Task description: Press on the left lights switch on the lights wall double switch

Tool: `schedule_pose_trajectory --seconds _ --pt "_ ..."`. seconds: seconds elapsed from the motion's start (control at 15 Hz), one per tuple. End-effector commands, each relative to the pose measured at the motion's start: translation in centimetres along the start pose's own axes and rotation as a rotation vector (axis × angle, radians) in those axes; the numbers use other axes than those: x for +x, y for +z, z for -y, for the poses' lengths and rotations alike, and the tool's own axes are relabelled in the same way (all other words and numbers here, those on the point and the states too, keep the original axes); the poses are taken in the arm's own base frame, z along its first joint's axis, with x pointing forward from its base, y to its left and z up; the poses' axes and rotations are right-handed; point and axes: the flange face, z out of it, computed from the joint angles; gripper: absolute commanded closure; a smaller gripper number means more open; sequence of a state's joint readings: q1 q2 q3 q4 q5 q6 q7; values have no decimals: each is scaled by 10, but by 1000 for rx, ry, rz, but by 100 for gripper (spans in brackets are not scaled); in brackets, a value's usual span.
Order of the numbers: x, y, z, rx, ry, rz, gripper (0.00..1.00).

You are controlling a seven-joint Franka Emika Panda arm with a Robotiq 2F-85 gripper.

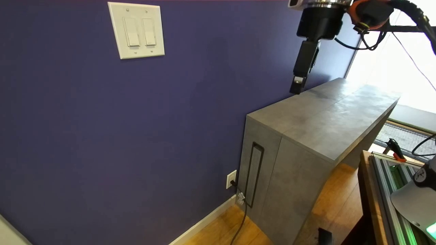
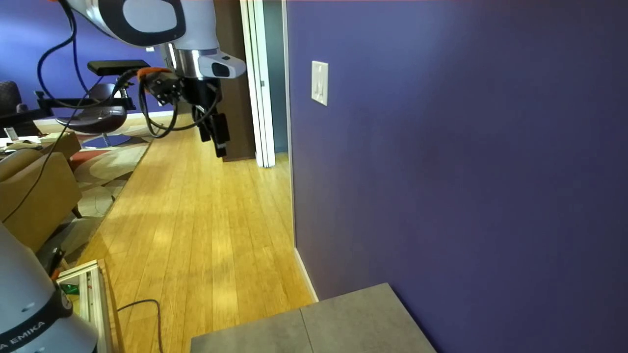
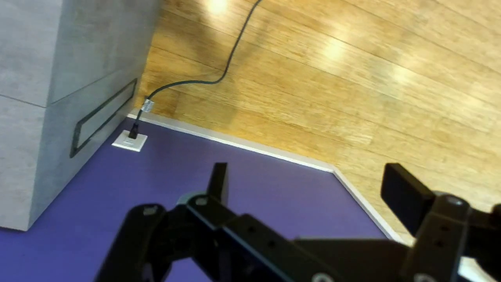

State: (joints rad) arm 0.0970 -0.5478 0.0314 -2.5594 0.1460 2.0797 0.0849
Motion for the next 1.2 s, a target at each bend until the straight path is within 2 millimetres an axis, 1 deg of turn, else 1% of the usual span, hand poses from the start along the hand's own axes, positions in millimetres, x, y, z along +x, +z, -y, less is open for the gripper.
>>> schedule_pose_trajectory --seconds 0.0,0.27,0.47,0.8,0.93,1.0,1.07,1.13 --pt "23 -5 20 144 135 -32 0" --pt "47 -10 25 312 248 -93 0" --pt "65 -10 28 428 343 -139 0" --pt "85 -13 46 627 497 -245 0" --pt "94 -14 49 702 562 -296 0" --pt "96 -16 52 743 579 -326 0" --pt "86 -15 45 678 544 -283 0" --pt "89 -15 47 704 558 -301 0"
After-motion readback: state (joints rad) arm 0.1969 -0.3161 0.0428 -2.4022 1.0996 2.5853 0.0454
